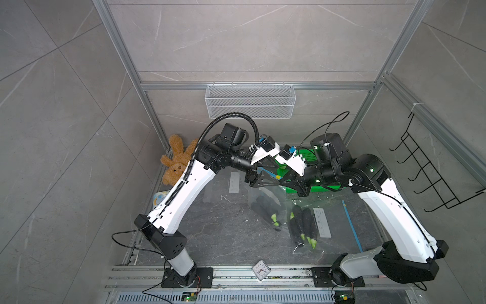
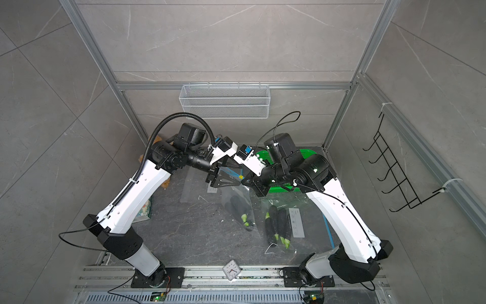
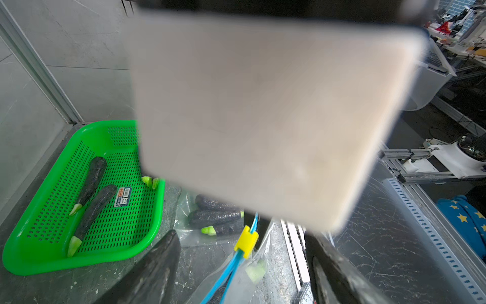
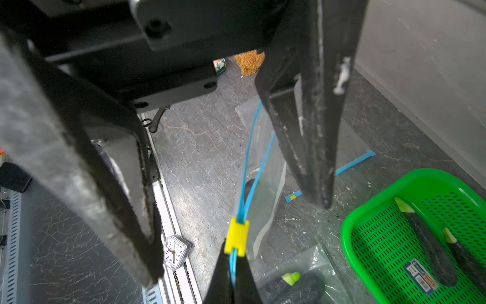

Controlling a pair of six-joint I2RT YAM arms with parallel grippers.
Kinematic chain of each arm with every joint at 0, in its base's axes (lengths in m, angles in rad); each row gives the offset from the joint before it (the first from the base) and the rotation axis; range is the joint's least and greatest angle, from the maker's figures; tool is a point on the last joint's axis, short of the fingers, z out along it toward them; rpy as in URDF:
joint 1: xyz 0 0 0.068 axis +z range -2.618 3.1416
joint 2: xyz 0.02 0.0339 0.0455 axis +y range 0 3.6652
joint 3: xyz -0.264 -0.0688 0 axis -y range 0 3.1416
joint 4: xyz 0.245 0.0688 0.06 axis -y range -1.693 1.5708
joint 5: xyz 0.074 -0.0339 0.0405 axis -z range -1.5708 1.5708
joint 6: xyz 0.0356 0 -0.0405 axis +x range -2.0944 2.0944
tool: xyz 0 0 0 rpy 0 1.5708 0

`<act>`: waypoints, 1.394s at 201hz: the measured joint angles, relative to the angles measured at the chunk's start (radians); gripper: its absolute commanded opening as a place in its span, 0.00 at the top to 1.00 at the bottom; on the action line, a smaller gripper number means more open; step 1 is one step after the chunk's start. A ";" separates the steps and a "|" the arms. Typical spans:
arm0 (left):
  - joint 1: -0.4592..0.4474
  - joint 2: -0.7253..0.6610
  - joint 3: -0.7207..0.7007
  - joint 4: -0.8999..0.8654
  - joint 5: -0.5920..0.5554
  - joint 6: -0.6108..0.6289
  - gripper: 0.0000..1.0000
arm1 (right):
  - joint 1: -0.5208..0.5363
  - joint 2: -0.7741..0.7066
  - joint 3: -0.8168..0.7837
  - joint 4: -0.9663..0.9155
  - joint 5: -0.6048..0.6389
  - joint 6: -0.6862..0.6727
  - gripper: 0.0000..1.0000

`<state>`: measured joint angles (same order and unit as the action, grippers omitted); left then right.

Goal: Place the eggplant in a zip-top bag and seal the zipper
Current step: Zip the zipper on the zipper food storage bag.

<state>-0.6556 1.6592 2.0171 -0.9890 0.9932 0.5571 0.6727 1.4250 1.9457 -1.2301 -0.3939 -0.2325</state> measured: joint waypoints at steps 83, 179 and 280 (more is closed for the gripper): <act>0.005 0.032 0.000 -0.014 0.016 0.012 0.35 | 0.000 0.000 -0.001 0.010 -0.015 0.004 1.00; 0.010 0.044 0.002 -0.029 0.036 0.021 0.62 | -0.001 0.000 -0.016 0.015 -0.003 0.008 1.00; 0.012 0.044 0.002 -0.061 0.066 0.023 0.97 | -0.001 -0.005 -0.042 0.045 0.024 0.006 1.00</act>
<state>-0.6434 1.7035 2.0193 -1.0500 1.0592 0.5797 0.6716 1.4200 1.9034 -1.1854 -0.3698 -0.2260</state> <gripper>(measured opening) 0.067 0.050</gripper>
